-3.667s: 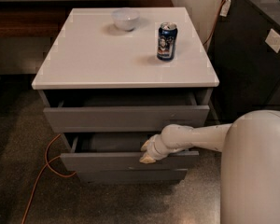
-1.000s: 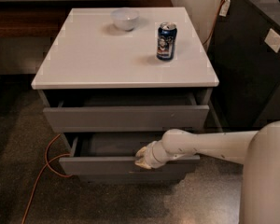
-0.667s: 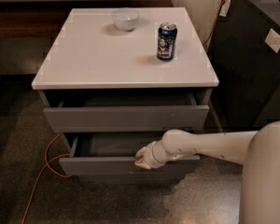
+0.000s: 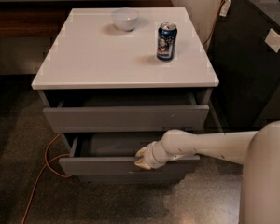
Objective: Open middle drawer
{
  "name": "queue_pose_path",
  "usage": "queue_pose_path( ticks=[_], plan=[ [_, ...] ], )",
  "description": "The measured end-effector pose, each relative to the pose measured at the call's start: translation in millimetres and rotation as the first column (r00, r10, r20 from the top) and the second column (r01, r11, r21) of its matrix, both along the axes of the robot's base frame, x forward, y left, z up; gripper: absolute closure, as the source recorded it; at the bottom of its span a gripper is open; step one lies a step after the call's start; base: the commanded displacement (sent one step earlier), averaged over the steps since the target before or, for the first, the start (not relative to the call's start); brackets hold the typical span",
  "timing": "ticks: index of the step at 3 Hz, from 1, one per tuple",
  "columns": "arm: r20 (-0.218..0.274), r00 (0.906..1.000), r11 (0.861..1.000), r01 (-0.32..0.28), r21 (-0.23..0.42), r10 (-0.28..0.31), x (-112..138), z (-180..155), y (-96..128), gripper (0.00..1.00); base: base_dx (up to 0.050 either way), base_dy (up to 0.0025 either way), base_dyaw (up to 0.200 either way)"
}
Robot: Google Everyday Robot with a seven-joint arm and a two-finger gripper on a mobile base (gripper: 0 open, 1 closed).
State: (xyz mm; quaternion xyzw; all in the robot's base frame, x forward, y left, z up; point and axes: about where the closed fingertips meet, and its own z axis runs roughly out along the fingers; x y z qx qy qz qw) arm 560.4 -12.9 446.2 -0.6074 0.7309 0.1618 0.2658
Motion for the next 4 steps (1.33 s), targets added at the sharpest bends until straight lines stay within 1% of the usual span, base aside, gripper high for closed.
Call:
queue_pose_path(
  ticks=[1, 2, 4],
  plan=[
    [0.000, 1.0000, 1.000, 0.000, 0.000, 0.000, -0.1, 0.0, 0.0, 1.00, 0.000, 0.00000, 0.000],
    [-0.003, 1.0000, 1.000, -0.005, 0.001, 0.005, -5.4, -1.2, 1.0, 1.00, 0.000, 0.00000, 0.000],
    [-0.003, 1.0000, 1.000, -0.006, 0.001, 0.006, -5.6, -1.2, 1.1, 1.00, 0.000, 0.00000, 0.000]
  ],
)
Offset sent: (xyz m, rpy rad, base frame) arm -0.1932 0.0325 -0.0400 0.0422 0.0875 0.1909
